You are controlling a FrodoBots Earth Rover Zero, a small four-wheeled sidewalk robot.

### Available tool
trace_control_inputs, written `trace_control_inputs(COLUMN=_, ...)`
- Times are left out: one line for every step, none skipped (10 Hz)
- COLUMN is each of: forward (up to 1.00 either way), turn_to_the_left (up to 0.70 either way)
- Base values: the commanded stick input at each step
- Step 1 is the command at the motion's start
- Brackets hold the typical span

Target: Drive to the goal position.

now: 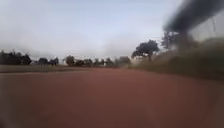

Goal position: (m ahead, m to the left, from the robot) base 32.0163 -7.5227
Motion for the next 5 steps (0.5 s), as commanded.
trace_control_inputs(forward=0.7, turn_to_the_left=0.0)
trace_control_inputs(forward=0.7, turn_to_the_left=0.0)
trace_control_inputs(forward=0.7, turn_to_the_left=0.0)
trace_control_inputs(forward=0.7, turn_to_the_left=0.0)
trace_control_inputs(forward=0.7, turn_to_the_left=0.0)
